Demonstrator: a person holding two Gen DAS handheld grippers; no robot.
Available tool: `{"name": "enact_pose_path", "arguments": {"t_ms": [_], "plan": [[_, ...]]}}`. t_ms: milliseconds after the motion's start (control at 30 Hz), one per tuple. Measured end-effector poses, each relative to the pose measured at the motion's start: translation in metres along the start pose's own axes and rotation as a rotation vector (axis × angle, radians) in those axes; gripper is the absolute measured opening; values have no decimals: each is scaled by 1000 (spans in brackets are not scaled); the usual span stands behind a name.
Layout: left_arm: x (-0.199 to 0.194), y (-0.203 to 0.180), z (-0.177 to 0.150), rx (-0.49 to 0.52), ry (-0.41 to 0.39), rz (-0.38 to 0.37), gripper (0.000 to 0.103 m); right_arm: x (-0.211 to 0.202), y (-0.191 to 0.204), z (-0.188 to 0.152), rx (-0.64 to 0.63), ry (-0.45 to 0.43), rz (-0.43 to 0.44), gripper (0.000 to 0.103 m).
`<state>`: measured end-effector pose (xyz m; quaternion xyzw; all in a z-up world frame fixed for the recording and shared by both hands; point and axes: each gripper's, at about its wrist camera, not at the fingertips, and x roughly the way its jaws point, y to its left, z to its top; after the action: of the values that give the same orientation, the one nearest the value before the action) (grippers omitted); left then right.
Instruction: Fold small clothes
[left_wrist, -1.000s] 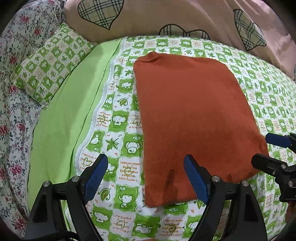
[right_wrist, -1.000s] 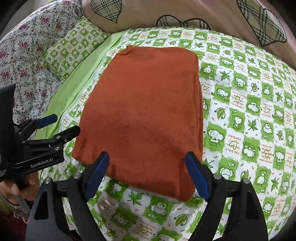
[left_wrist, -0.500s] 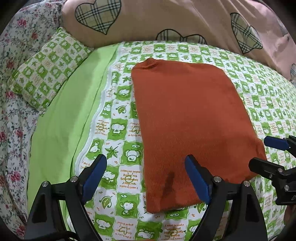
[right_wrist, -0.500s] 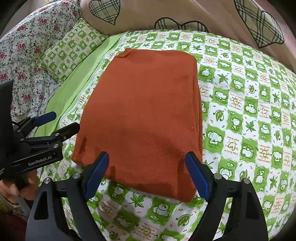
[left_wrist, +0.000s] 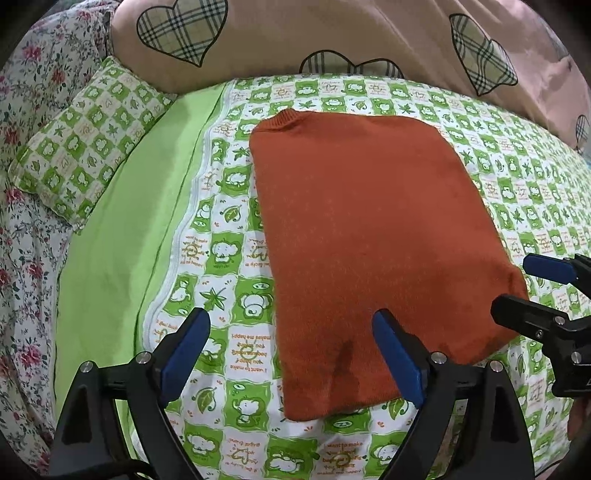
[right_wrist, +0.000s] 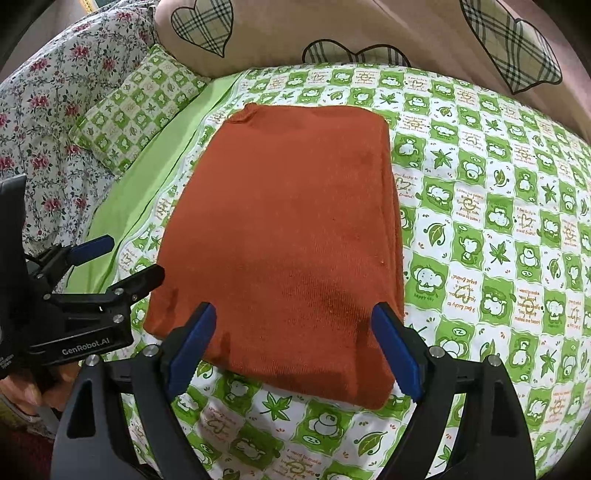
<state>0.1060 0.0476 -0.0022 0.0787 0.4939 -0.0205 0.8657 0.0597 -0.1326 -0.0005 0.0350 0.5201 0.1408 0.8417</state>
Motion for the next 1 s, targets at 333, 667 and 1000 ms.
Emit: {"name": "enact_pose_path", "arguments": {"t_ms": [333, 667, 1000], "plan": [[0, -6, -3, 15, 2, -14, 91, -7, -3, 6, 8, -21, -3, 86], [-4, -3, -5, -3, -5, -29, 91, -7, 2, 4, -7, -18, -4, 87], [-4, -2, -8, -14, 0, -32, 92, -3, 2, 1, 0, -10, -2, 87]]}}
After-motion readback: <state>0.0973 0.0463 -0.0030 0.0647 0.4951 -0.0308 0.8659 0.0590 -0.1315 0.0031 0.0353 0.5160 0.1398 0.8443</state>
